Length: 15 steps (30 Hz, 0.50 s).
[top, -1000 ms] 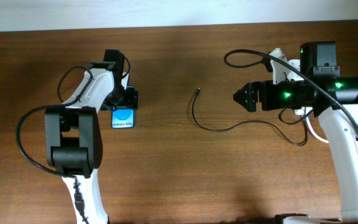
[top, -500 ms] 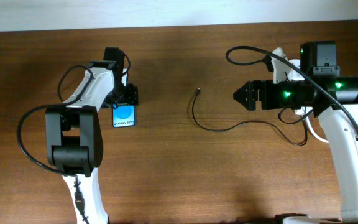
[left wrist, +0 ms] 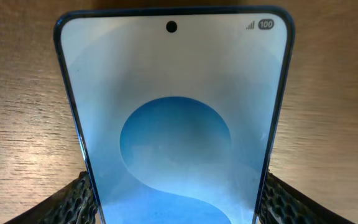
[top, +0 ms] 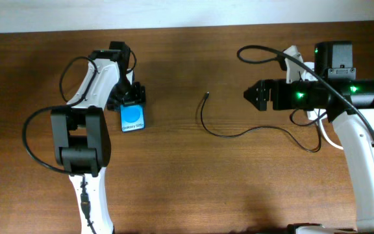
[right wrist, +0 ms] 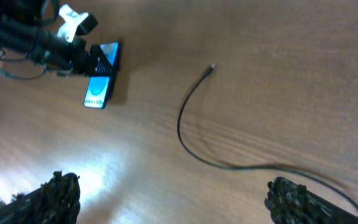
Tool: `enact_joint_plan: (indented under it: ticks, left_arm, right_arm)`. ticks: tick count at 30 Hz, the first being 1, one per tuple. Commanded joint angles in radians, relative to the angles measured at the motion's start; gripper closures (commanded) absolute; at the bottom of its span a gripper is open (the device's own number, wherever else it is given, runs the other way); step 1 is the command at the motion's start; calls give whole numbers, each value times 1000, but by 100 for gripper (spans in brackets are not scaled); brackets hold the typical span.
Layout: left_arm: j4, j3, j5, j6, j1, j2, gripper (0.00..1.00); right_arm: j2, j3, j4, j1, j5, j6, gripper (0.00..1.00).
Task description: Plug charger to phone and switch on socket
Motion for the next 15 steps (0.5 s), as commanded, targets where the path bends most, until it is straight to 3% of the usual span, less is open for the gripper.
enact_joint_plan:
  ticks: [1, 7, 10, 13, 15]
  left_arm:
    - [-52, 121, 190, -114, 2, 3, 100]
    - [-77, 175, 683, -406, 2, 3, 100]
    - [-88, 175, 845, -547, 2, 3, 100]
    - [-166, 175, 902, -858, 0, 3, 100]
    - [-214, 175, 1070, -896, -6, 3, 100]
  right_arm:
    - [0, 11, 44, 6, 2, 111, 2]
    - [0, 11, 66, 6, 2, 260, 2]
    - [0, 11, 78, 14, 2, 268, 2]
    - [0, 11, 88, 15, 2, 285, 2]
    - [0, 11, 88, 15, 2, 285, 2]
